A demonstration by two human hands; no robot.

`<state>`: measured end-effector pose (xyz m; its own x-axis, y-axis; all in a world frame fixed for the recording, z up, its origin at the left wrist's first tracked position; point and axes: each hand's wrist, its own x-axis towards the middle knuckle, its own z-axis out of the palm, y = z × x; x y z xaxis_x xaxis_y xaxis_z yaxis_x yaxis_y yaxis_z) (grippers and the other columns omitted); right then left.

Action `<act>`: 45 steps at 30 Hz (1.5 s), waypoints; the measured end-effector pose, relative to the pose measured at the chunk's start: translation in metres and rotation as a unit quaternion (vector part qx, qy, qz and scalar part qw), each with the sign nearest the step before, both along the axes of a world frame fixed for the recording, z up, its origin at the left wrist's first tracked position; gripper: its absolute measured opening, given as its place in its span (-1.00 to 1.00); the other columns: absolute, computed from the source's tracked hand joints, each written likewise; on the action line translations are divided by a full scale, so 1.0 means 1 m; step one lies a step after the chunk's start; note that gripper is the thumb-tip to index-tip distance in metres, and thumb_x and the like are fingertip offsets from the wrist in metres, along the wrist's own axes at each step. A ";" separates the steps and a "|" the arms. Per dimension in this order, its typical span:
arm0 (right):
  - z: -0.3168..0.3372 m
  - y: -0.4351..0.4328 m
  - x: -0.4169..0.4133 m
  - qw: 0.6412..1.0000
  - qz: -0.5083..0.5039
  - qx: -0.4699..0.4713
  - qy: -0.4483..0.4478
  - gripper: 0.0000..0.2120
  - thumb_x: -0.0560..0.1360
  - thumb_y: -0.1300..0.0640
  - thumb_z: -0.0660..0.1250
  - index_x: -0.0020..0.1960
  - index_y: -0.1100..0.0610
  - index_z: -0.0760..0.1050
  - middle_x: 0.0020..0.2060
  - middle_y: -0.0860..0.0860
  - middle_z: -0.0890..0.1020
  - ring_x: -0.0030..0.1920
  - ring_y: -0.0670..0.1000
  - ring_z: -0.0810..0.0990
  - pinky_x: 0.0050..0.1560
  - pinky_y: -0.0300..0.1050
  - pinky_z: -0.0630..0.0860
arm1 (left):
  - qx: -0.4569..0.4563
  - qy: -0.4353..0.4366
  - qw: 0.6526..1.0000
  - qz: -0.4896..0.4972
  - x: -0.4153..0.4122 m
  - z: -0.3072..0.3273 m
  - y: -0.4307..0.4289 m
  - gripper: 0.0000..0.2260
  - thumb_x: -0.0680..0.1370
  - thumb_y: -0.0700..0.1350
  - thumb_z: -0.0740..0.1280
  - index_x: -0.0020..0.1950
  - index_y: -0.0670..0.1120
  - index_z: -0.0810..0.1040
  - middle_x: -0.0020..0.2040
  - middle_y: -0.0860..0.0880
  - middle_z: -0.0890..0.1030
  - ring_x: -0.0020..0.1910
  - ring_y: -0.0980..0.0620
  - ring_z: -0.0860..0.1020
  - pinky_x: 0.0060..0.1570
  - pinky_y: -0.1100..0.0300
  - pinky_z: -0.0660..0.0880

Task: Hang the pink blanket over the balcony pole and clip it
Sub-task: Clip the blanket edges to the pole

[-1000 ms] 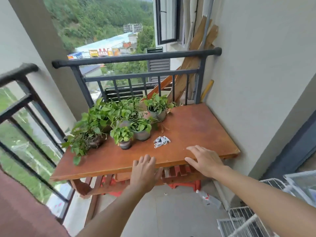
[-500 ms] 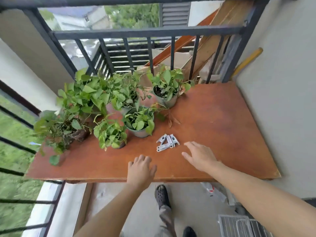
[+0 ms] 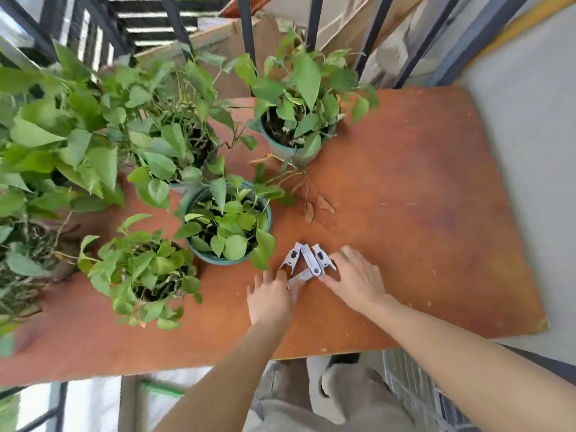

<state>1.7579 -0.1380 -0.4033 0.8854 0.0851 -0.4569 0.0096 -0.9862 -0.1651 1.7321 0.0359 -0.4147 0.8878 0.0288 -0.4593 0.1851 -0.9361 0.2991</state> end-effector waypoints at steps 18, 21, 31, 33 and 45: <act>0.074 -0.038 0.041 0.966 0.013 0.241 -0.093 -0.67 0.31 0.03 0.45 0.02 0.04 0.46 0.08 -0.13 0.57 -0.05 0.03 0.59 -0.10 -0.09 0.48 | -0.065 -0.160 0.973 0.155 -0.047 0.063 -0.009 -0.69 0.53 -0.17 0.26 0.28 -0.09 0.42 0.04 -0.09 0.50 -0.09 -0.19 0.55 -0.22 0.04 0.43; 0.103 -0.027 0.042 0.959 0.085 0.255 -0.084 -0.72 0.31 -0.01 0.42 -0.06 0.00 0.42 -0.16 -0.08 0.63 -0.22 0.05 0.55 -0.23 -0.07 0.43 | -0.055 -0.196 0.949 0.241 -0.071 0.094 -0.008 -0.75 0.50 -0.24 0.27 0.18 -0.15 0.48 -0.05 -0.12 0.42 -0.22 -0.25 0.52 -0.27 -0.01 0.44; 0.233 0.105 -0.024 0.838 0.335 0.412 -0.128 -0.65 0.41 0.06 0.39 0.18 0.07 0.54 -0.12 0.00 0.65 -0.13 0.06 0.60 -0.09 -0.08 0.50 | 0.008 -0.408 0.826 0.388 -0.194 0.228 0.050 -0.85 0.56 -0.17 0.30 0.12 -0.11 0.48 -0.11 0.02 0.53 -0.19 0.00 0.53 -0.21 0.20 0.37; 0.256 0.136 -0.050 0.812 0.367 0.435 -0.127 -0.70 0.41 0.07 0.38 0.11 0.13 0.53 -0.13 0.01 0.60 -0.14 0.05 0.55 -0.09 -0.08 0.47 | 0.033 -0.445 0.800 0.402 -0.225 0.259 0.062 -0.79 0.56 -0.18 0.31 0.19 -0.10 0.49 -0.09 0.04 0.57 -0.23 0.09 0.53 -0.21 0.31 0.42; 0.374 0.299 -0.223 0.664 0.515 0.534 -0.098 -0.70 0.49 0.27 0.30 0.22 0.24 0.47 -0.16 -0.01 0.53 -0.29 -0.24 0.44 -0.33 -0.43 0.38 | 0.231 -0.509 0.714 0.422 -0.431 0.409 0.134 -0.62 0.49 -0.30 0.30 0.29 -0.12 0.48 -0.08 -0.06 0.58 -0.33 0.07 0.47 -0.24 0.20 0.46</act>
<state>1.5346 0.1613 -0.0292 0.1402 0.8738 0.4657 0.7124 0.2376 -0.6603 1.3014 0.1695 -0.0061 0.3321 0.6897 0.6435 0.6476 -0.6627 0.3760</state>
